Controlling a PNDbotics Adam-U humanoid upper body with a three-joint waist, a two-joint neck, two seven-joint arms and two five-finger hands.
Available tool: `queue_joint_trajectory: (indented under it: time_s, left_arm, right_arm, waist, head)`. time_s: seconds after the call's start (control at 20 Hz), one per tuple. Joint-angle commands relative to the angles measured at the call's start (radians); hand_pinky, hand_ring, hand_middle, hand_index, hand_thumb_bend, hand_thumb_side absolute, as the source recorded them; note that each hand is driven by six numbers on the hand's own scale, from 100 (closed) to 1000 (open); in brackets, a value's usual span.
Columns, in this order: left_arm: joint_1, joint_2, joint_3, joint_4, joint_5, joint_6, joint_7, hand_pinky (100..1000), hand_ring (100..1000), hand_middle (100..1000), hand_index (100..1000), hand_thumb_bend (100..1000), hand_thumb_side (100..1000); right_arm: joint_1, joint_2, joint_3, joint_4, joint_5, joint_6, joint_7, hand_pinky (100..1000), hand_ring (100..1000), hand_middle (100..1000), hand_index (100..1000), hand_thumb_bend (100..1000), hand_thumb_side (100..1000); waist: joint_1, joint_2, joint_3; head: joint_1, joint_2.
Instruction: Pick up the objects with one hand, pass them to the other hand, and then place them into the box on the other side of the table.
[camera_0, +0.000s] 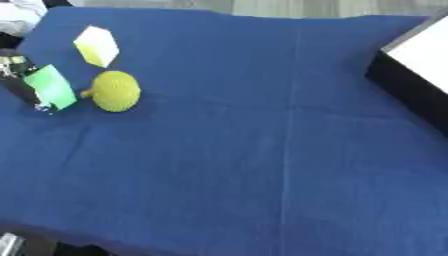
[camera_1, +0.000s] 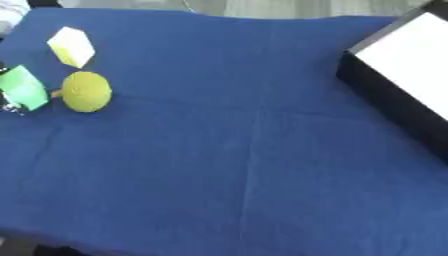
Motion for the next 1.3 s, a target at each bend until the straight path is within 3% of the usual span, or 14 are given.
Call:
queue_joint_trajectory:
  time_s: [0.05, 0.4, 0.7, 0.9, 1.3]
  left_arm:
    - [-0.001, 0.057, 0.007, -0.09, 0.041, 0.016, 0.019, 755, 735, 614, 517, 325, 100]
    - [0.024, 0.058, -0.018, -0.267, 0.082, 0.041, 0.066, 738, 722, 604, 514, 313, 100]
    - [0.036, 0.003, -0.048, -0.411, 0.122, 0.052, 0.119, 716, 703, 587, 511, 273, 100]
    - [0.048, -0.051, -0.062, -0.472, 0.17, 0.059, 0.187, 697, 685, 575, 510, 241, 100]
    - [0.075, -0.166, -0.087, -0.524, 0.251, -0.009, 0.316, 677, 663, 558, 508, 176, 100]
  right_arm:
    - [-0.027, -0.084, 0.017, -0.02, -0.037, -0.014, 0.006, 885, 1000, 894, 883, 100, 297]
    - [-0.132, -0.218, 0.118, -0.001, -0.094, -0.065, 0.047, 885, 1000, 895, 884, 100, 223]
    - [-0.291, -0.323, 0.22, 0.076, -0.092, -0.13, 0.094, 888, 1000, 905, 893, 100, 166]
    - [-0.406, -0.348, 0.29, 0.134, -0.06, -0.168, 0.148, 892, 1000, 910, 897, 100, 147]
    - [-0.578, -0.334, 0.422, 0.218, 0.028, -0.25, 0.242, 888, 1000, 917, 899, 100, 118]
  waist:
    - [-0.014, -0.02, 0.003]
    - [-0.023, -0.027, 0.004]
    - [-0.029, -0.035, 0.005]
    - [-0.034, -0.038, 0.004]
    - [-0.043, -0.041, 0.012]
  head:
    - [-0.013, -0.003]
    - [-0.052, -0.008]
    - [-0.082, -0.004]
    - [-0.092, -0.001]
    - [-0.111, 0.001]
